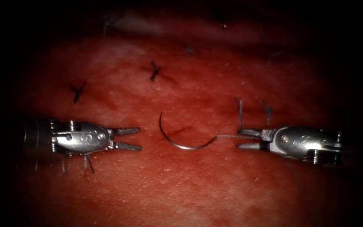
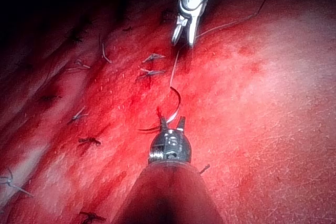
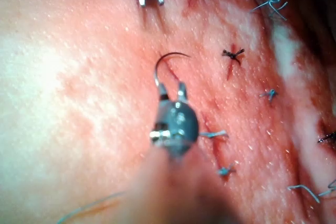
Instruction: Wound Closure
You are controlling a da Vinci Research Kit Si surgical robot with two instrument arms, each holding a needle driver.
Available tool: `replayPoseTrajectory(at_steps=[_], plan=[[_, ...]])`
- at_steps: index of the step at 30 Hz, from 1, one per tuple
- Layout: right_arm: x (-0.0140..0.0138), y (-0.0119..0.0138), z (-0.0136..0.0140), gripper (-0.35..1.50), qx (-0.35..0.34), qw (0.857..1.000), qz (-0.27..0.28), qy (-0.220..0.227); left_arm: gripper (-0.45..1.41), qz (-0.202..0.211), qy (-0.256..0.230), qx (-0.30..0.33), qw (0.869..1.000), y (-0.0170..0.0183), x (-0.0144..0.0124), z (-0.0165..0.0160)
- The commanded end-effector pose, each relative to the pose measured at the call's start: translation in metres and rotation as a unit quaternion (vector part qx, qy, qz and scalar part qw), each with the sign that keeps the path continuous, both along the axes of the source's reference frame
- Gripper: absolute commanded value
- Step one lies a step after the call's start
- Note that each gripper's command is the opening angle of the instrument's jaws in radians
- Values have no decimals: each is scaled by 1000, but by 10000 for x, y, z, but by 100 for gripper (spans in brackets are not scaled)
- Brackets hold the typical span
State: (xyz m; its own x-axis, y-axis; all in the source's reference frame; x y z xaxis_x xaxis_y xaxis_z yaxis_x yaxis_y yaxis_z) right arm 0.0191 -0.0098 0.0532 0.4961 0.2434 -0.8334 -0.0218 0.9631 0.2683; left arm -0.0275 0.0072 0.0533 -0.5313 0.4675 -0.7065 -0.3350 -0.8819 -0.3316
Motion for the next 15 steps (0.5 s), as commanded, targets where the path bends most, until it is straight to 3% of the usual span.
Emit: replayPoseTrajectory(at_steps=[1, 6, 15], plan=[[8, 1, 3, 71, -1, 1000, 1, 0, 21, 1, -2, 0, 1000, -1, -6, 6], [10, 1, 2, 79, -1, 1000, 2, -2, 25, 1, -3, 1, 1000, -2, -6, 4], [8, -1, 2, 69, -1, 1000, -2, -4, 26, 4, 0, -5, 1000, 2, -12, 4]])
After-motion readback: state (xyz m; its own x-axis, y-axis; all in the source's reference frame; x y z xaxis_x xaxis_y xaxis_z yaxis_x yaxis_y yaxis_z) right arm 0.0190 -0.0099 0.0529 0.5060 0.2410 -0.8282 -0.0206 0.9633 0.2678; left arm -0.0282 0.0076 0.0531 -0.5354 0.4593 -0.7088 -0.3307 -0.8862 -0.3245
